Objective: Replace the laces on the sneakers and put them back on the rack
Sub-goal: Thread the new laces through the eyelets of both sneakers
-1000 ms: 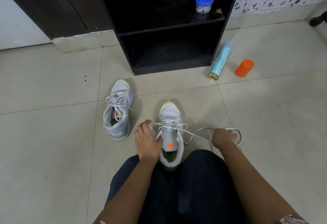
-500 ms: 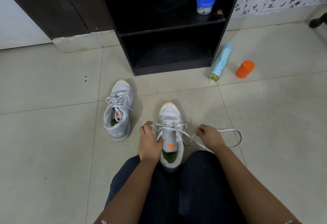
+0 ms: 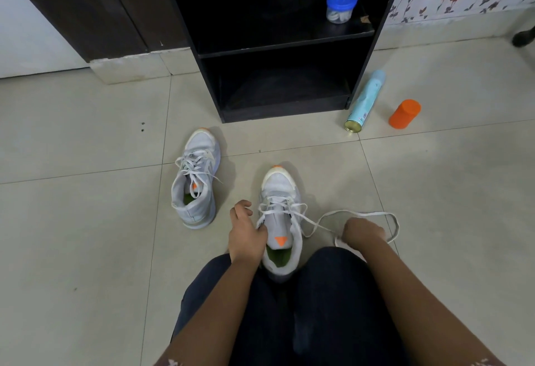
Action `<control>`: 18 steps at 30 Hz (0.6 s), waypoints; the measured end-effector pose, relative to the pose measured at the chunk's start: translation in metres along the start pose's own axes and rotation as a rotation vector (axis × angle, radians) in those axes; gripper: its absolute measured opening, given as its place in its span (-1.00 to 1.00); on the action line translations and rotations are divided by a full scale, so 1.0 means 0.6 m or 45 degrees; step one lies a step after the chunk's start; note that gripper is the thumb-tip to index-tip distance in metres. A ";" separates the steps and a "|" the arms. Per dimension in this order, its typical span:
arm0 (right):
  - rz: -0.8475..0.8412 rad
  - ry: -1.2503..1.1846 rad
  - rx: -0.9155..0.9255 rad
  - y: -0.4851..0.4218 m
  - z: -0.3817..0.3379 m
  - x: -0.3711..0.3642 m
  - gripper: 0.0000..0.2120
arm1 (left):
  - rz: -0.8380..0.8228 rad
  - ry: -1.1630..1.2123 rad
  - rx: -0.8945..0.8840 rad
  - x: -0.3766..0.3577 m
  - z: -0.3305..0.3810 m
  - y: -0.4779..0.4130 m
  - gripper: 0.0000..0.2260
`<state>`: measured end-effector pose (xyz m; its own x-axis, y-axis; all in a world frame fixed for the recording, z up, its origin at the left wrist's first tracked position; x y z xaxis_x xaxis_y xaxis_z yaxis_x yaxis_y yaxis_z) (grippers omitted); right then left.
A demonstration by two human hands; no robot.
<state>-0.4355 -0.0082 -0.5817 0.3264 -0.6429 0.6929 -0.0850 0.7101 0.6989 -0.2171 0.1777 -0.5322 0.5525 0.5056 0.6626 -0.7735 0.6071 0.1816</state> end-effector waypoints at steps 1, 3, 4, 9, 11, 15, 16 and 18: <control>0.036 0.007 0.071 0.006 -0.019 0.006 -0.72 | -0.009 0.006 0.013 -0.003 -0.002 -0.001 -0.66; 0.150 -0.200 0.334 0.025 -0.083 0.028 -0.72 | -0.027 0.017 0.046 -0.007 -0.007 0.000 -0.72; 0.133 -0.413 0.472 0.040 -0.117 0.037 -0.74 | -0.035 0.014 0.055 -0.008 -0.010 -0.002 -0.75; 0.145 -0.763 0.471 0.055 -0.142 0.057 -0.85 | -0.030 0.007 0.049 -0.011 -0.018 -0.008 -0.91; 0.193 -0.705 0.304 0.034 -0.095 0.056 -0.84 | -0.011 0.013 0.060 -0.008 -0.020 -0.008 -0.91; 0.084 -0.540 0.286 0.020 -0.078 0.026 -0.80 | -0.017 0.023 0.042 -0.009 -0.015 -0.009 -0.95; 0.084 -0.532 0.346 0.026 -0.094 0.025 -0.82 | -0.031 0.019 0.023 -0.011 -0.012 -0.008 -0.95; 0.076 -0.667 0.463 0.040 -0.128 0.028 -0.84 | -0.064 -0.019 -0.036 -0.016 -0.004 -0.008 -0.87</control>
<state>-0.3595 0.0200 -0.5669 -0.1846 -0.7257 0.6628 -0.4331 0.6655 0.6080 -0.2177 0.1713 -0.5410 0.5856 0.4651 0.6639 -0.7358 0.6486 0.1946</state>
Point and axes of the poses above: each hand's wrist, its own y-axis away from the middle knuckle, its own x-axis out of the back of the hand, z = x × y, the point moved 9 cm from there along -y, towards the middle knuckle, and after that the axes turned 8 degrees about -x, right-handed, at the moved point
